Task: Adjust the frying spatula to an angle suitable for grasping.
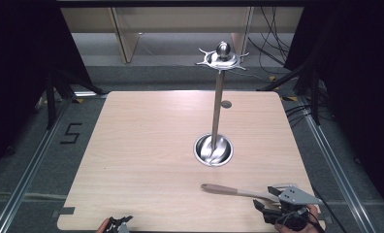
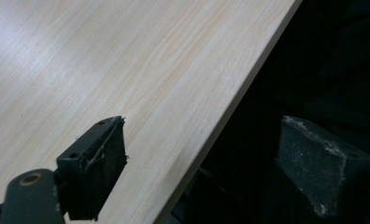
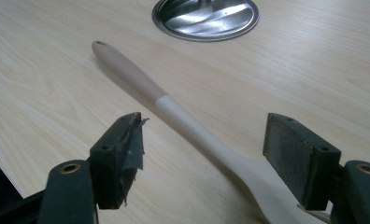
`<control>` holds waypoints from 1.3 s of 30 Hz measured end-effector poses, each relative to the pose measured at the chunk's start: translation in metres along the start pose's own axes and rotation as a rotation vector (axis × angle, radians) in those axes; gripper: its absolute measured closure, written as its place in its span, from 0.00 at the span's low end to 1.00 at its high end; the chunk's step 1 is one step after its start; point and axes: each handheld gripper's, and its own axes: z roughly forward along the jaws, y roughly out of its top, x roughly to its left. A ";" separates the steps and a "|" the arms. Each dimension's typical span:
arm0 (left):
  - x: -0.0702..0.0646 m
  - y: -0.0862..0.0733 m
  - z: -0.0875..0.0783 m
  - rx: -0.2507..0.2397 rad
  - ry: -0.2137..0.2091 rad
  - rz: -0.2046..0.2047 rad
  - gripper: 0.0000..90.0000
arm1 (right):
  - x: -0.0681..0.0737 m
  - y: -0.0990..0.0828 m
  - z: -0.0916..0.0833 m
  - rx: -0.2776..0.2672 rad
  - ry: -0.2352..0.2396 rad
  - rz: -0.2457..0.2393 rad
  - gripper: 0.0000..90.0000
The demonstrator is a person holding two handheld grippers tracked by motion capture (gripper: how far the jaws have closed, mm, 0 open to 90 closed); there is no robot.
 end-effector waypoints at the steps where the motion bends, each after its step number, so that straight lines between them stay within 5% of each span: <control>1: 0.000 0.000 0.000 0.001 0.000 0.001 0.17 | -0.001 0.000 0.000 -0.003 -0.003 -0.019 0.33; 4: 0.000 0.000 0.001 -0.001 -0.006 -0.001 0.17 | -0.001 0.002 0.003 -0.002 0.000 -0.036 0.33; 6: 0.000 -0.001 0.002 -0.003 -0.022 -0.006 0.17 | 0.002 0.002 0.003 0.008 0.007 -0.004 0.34; 9: 0.000 0.000 0.001 -0.002 -0.006 -0.002 0.17 | 0.000 0.004 0.005 0.010 0.004 -0.048 0.34; 13: 0.000 -0.001 0.002 0.000 0.000 -0.003 0.17 | 0.005 0.005 0.007 0.020 0.011 -0.017 0.34; 15: 0.000 -0.001 0.002 0.002 0.005 -0.004 0.17 | 0.002 0.008 0.011 0.016 0.013 -0.072 0.34; 19: 0.000 -0.001 0.004 0.003 -0.002 -0.002 0.17 | 0.003 0.013 0.016 0.019 0.005 -0.088 0.34; 20: 0.000 -0.001 0.004 0.003 -0.002 -0.002 0.17 | 0.003 0.013 0.016 0.019 0.005 -0.088 0.34; 21: 0.000 0.000 0.003 0.004 0.013 -0.002 0.17 | 0.007 0.017 0.016 0.042 0.014 -0.033 0.34; 24: 0.000 -0.001 0.003 0.007 0.013 0.000 0.17 | 0.001 0.021 0.020 0.019 0.008 -0.103 0.34; 25: 0.000 -0.001 0.002 0.008 0.012 0.001 0.17 | 0.004 0.022 0.020 0.048 0.018 -0.062 0.34; 26: 0.000 0.000 0.002 0.006 0.002 -0.001 0.17 | 0.000 0.027 0.025 0.047 0.046 -0.094 0.31; 28: 0.000 -0.001 0.003 0.005 -0.016 -0.004 0.17 | 0.003 0.029 0.027 0.062 0.061 -0.070 0.29; 33: 0.000 -0.001 0.002 0.005 0.006 -0.005 0.17 | 0.004 0.037 0.035 0.106 0.085 -0.180 0.28; 39: 0.000 -0.001 0.003 0.008 -0.006 0.000 0.17 | 0.009 0.044 0.047 0.199 0.116 -0.198 0.34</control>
